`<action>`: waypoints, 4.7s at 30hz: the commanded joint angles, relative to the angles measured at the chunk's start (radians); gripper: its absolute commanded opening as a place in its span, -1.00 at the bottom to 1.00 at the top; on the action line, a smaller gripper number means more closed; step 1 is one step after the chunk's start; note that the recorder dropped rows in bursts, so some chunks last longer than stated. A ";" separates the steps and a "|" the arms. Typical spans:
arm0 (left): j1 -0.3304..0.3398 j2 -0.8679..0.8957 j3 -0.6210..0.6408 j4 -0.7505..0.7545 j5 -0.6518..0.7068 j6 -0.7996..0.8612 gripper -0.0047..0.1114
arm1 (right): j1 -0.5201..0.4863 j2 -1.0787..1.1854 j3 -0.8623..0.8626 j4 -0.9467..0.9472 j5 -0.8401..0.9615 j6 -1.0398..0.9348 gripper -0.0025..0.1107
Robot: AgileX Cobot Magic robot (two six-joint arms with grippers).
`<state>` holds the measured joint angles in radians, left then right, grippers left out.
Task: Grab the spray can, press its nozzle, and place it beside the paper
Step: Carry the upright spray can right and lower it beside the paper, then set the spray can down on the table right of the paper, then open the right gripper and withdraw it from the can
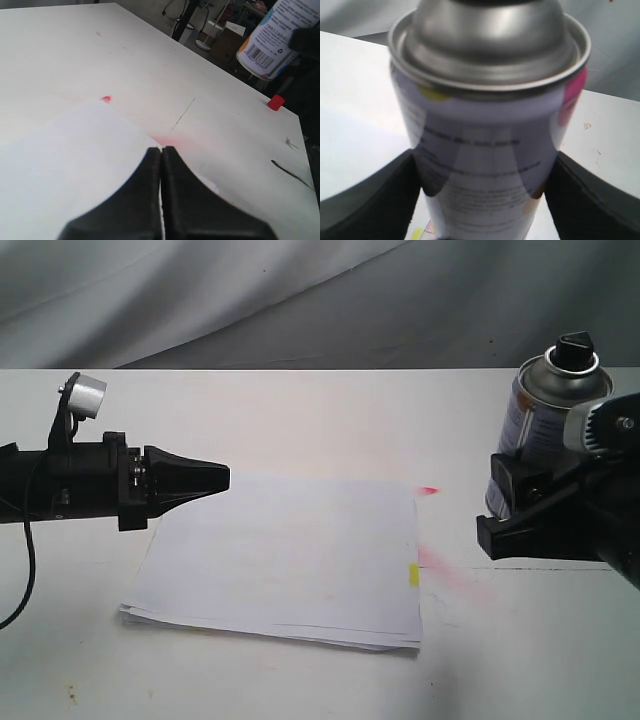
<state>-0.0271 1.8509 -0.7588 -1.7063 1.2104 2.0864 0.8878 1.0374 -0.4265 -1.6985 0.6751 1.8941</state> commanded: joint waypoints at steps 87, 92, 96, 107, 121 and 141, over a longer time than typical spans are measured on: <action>-0.002 -0.009 0.008 -0.004 0.011 0.005 -0.92 | -0.598 0.835 0.053 1.578 -1.729 -1.945 -0.88; -0.002 -0.009 0.008 -0.004 0.011 0.005 -0.92 | -0.598 0.835 0.053 1.578 -1.727 -1.938 -0.43; -0.002 -0.009 0.008 -0.004 0.011 0.005 -0.92 | -0.598 0.835 0.053 1.578 -1.725 -1.942 -0.05; -0.002 -0.009 0.008 -0.004 0.011 0.005 -0.92 | -0.598 0.835 0.053 1.582 -1.729 -1.947 0.49; -0.002 -0.009 0.008 -0.004 0.011 0.005 -0.92 | -0.596 0.534 0.081 1.562 -1.613 -1.862 0.68; -0.002 -0.009 0.008 -0.004 0.011 0.005 -0.92 | -0.398 -0.512 0.081 1.536 -0.771 -1.732 0.07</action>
<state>-0.0271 1.8509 -0.7588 -1.7024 1.2104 2.0864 0.4874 0.6495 -0.3526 -0.0834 -0.2302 0.0935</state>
